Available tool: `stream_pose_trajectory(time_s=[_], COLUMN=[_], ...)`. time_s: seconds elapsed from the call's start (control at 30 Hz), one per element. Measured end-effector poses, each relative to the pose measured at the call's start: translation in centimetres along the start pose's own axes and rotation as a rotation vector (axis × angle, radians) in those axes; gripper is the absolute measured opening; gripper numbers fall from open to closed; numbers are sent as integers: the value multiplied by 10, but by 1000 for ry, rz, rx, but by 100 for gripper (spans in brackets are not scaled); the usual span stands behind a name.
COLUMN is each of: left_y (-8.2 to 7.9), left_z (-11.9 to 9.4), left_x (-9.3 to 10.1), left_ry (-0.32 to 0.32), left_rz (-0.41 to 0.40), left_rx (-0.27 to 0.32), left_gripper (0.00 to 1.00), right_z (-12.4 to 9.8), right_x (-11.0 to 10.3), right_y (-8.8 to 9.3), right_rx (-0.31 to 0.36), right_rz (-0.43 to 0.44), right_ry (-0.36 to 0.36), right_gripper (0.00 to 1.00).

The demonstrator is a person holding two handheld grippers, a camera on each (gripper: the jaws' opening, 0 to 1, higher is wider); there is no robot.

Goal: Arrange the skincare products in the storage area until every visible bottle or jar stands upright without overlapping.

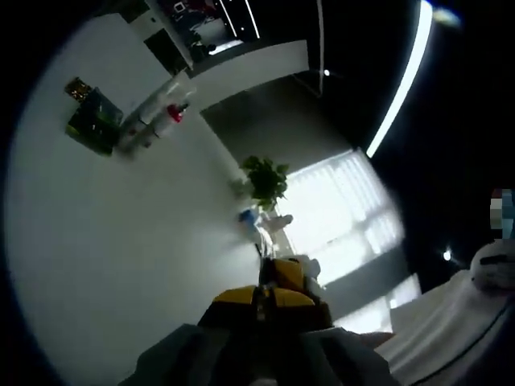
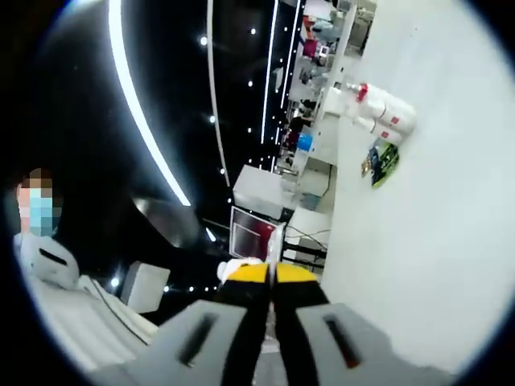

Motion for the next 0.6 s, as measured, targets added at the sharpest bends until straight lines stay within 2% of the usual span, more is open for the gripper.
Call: stream_pose_trajectory(time_s=[0.17, 0.37, 0.47, 0.6], left_y=[1, -6, -9, -14], left_z=[-4, -19, -29, -42], left_x=[-4, -13, -22, -31], left_ry=[-18, -44, -82, -121], left_rz=[-33, -63, -61, -85], left_rx=[15, 82, 111, 135], left_gripper=[1, 1, 1, 1], right_z=[4, 3, -2, -5], right_x=[2, 10, 14, 18], right_y=[2, 3, 9, 13], right_rx=[-23, -27, -80, -139], right_rz=[-29, -61, -88, -130], right_ry=[26, 83, 120, 176], right_gripper=[3, 19, 19, 26])
Point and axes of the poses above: the point that each gripper's makers call its tool centre point, and the gripper's own axes: z roughly forward along the fingers, x roughly to its right, y roughly out of its underside, the point moved 6 cm from there along -z, roughly backward along the fingers, and after that the axes turned 8 degrees about -y, right-handed, at the moved point
